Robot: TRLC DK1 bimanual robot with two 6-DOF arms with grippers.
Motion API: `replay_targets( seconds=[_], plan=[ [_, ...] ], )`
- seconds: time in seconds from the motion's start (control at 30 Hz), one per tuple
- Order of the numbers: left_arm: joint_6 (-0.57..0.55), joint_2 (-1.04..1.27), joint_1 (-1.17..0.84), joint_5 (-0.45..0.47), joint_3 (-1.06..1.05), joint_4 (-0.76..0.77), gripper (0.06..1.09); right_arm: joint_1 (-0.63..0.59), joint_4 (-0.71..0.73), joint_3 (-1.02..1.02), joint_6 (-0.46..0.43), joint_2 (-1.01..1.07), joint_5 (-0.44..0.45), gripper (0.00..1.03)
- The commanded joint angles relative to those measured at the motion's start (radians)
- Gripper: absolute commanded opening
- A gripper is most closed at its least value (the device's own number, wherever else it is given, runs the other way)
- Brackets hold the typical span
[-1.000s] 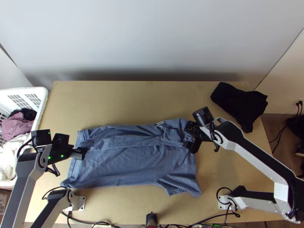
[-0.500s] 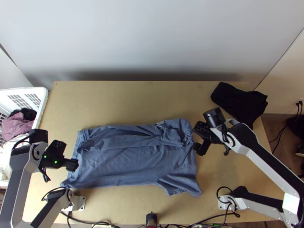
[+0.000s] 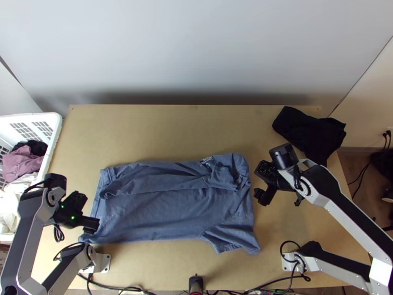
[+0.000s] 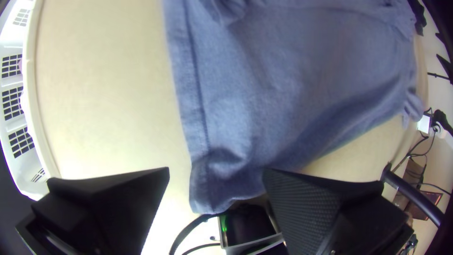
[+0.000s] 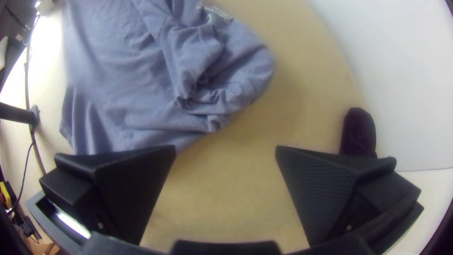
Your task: Fold the t-shirt
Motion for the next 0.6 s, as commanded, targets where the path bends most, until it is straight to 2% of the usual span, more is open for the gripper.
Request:
replay_targets(
  seconds=[0.0, 0.2, 0.57],
  plan=[
    [0.009, 0.006, -0.005, -0.022, -0.033, -0.04, 0.99, -0.031, 0.001, -0.024, -0.006, -0.019, -0.024, 0.98],
    [-0.006, 0.037, -0.037, -0.024, -0.039, -0.069, 0.99, -0.037, 0.001, -0.035, -0.007, -0.034, -0.041, 0.98],
    [-0.039, 0.132, -0.077, -0.024, -0.055, 0.031, 0.99, -0.039, 0.0, -0.041, -0.012, -0.057, -0.061, 0.98]
  ],
)
